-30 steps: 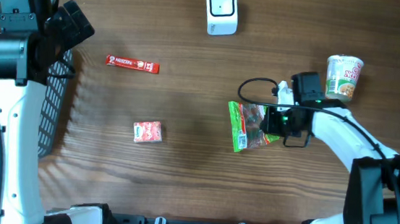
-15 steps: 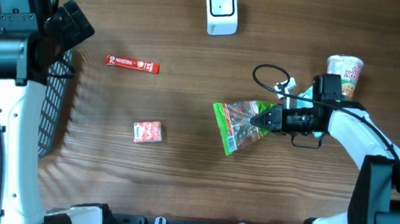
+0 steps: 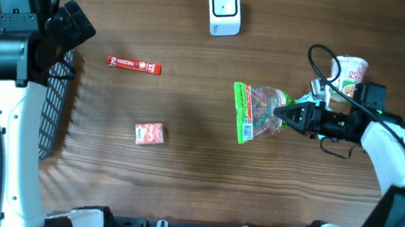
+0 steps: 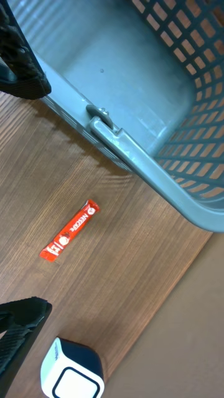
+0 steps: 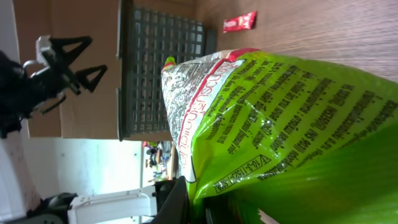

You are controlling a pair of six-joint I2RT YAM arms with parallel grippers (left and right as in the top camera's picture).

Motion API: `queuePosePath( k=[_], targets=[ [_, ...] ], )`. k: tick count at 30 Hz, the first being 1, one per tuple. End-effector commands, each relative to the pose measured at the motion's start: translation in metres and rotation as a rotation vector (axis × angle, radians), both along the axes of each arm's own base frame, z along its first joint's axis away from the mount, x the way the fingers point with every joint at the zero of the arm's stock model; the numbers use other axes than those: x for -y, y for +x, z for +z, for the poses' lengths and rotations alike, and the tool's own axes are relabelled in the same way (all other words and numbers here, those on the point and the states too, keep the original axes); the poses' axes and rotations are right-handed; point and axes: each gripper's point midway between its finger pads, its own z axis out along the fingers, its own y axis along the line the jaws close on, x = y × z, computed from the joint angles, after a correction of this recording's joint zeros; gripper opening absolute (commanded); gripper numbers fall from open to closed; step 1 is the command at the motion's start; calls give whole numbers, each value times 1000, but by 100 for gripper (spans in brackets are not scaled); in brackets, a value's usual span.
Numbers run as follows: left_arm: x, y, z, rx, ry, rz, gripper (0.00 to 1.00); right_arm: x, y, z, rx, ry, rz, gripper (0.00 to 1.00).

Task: Scan the item barcode

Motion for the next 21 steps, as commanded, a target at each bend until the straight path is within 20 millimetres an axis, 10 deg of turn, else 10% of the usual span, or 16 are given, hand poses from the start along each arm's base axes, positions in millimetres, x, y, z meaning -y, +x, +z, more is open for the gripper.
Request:
queuePosePath(
  k=[1, 8, 15, 21],
  targets=[
    [-3, -1, 5, 11, 13, 4, 100, -3, -9, 31, 105, 38, 13, 4],
    [-3, -1, 5, 11, 13, 4, 100, -3, -9, 32, 61, 47, 2, 4],
    [-3, -1, 5, 11, 13, 4, 100, 12, 20, -12, 26, -277, -103, 4],
    [-3, -1, 5, 11, 13, 4, 100, 31, 56, 70, 182, -822, -148, 4]
  ],
)
